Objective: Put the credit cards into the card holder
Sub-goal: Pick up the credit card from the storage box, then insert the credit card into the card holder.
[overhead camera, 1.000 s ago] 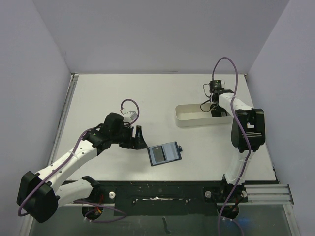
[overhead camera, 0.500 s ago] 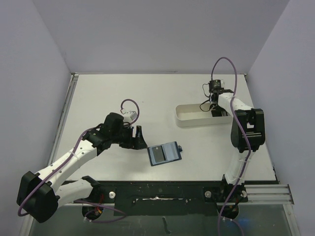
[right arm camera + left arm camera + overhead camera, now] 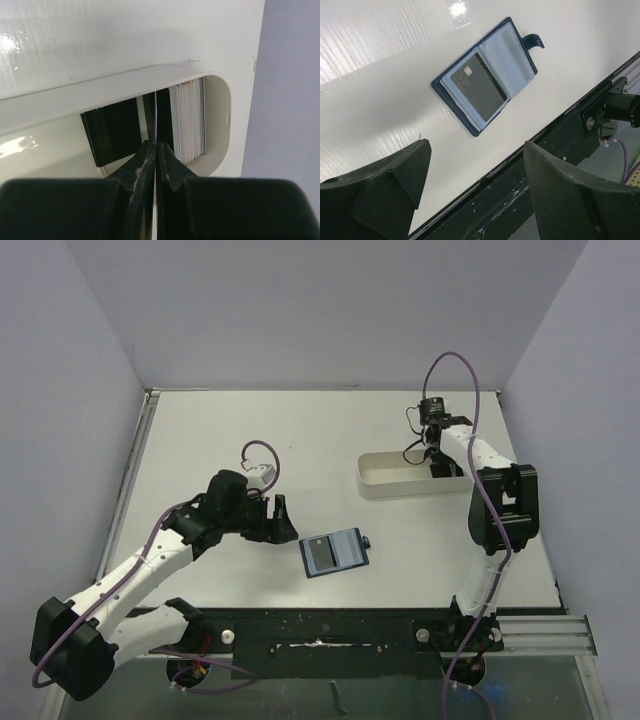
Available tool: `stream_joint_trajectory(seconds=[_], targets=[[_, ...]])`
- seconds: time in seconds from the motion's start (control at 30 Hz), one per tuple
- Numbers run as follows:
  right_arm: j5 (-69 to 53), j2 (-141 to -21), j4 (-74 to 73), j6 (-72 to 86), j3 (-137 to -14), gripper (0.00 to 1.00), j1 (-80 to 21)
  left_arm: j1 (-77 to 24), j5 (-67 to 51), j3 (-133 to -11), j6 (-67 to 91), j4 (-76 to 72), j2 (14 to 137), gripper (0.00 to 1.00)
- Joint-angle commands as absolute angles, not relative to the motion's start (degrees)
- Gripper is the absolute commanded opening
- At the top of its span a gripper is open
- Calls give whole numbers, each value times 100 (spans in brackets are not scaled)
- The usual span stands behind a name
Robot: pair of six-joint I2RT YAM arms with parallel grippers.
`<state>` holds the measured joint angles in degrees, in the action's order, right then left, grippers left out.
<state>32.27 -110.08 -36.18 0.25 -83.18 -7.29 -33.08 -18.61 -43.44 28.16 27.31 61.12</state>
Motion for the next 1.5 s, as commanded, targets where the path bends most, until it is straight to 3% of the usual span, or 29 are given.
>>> stream_joint_trajectory(seconds=[0.0, 0.27, 0.6, 1.03, 1.47], targets=[[3258, -10241, -3943, 172, -8614, 0, -834, -3334, -1803, -4210, 2750, 2262, 5617, 74], [3339, -9420, -4690, 938, -8703, 0, -1236, -3313, -1706, -4054, 3212, 1948, 4946, 73], [2253, -7900, -4319, 1684, -7916, 0, -2681, -3300, -2476, -3911, 4458, 813, 5130, 65], [-734, -5365, -1583, 3363, -5591, 0, -3120, -3294, -2707, -3204, 6015, -1398, 4881, 48], [-2765, -5211, 1051, 5296, -4431, 0, -3287, -3294, -3005, -3054, 6768, -2886, 5201, 48]])
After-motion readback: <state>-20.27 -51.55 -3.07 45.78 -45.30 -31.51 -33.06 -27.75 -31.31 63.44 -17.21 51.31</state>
